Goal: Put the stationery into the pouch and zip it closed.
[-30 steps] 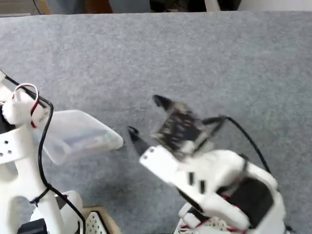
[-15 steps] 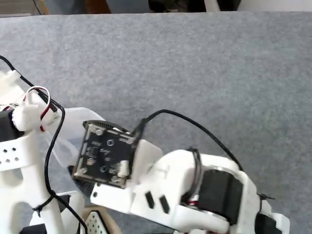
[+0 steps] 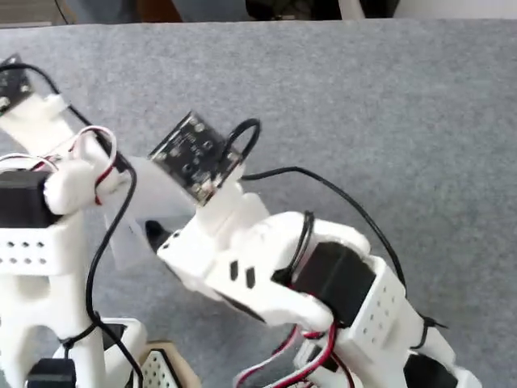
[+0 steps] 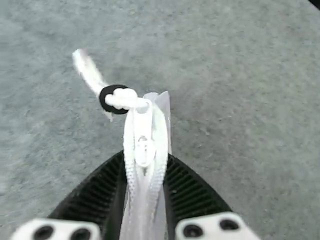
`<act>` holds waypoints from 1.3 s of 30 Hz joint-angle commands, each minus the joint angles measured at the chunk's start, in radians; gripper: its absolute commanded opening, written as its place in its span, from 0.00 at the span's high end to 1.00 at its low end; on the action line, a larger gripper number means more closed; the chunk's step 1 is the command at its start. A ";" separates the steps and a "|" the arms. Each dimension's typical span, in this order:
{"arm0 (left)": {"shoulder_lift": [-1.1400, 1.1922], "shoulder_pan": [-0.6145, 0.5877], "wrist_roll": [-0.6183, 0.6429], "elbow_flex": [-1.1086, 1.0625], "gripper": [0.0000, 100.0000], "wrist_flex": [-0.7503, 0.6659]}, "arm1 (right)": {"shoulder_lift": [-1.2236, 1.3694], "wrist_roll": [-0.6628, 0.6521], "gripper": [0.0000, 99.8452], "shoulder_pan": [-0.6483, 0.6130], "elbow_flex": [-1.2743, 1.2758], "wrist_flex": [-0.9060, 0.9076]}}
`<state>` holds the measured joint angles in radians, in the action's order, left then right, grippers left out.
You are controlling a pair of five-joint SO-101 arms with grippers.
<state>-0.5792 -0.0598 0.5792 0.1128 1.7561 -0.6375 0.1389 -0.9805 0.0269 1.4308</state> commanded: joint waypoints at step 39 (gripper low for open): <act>-0.018 -0.130 0.068 0.018 0.97 0.005 | -0.077 -0.258 0.77 -0.071 0.211 -0.230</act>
<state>-0.5777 -0.1857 0.6375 0.1250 1.7499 -0.6897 -0.1358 -1.0787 0.3276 1.1914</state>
